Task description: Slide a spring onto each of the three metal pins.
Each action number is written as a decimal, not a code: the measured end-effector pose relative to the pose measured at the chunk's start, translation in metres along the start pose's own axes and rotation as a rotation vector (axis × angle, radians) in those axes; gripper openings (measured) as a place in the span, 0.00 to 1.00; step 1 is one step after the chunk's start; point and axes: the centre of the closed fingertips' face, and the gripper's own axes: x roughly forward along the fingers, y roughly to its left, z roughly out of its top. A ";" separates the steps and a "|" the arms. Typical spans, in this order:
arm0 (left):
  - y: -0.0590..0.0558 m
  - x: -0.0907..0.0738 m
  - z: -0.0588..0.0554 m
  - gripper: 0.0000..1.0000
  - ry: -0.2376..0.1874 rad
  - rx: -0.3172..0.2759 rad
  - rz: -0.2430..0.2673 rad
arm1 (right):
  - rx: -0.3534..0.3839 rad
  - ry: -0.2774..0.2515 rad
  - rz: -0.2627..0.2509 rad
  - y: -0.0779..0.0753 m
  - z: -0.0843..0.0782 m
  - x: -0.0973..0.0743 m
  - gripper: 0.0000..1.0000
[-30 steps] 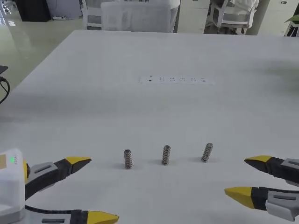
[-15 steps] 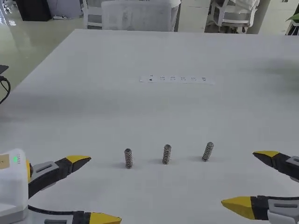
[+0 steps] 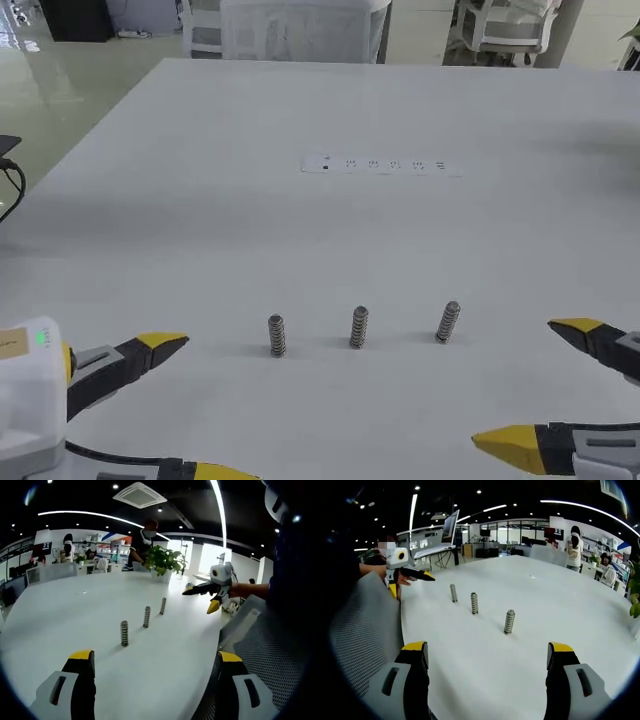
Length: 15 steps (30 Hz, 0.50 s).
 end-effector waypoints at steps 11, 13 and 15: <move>0.002 -0.001 0.002 0.98 -0.011 0.010 0.015 | 0.006 0.003 0.002 0.001 -0.001 0.001 0.99; 0.002 -0.001 0.002 0.98 -0.014 0.010 0.016 | 0.006 -0.001 0.001 0.000 0.000 0.000 0.99; 0.002 -0.002 0.002 0.98 -0.015 0.011 0.017 | 0.007 -0.003 -0.001 0.000 0.001 -0.001 0.99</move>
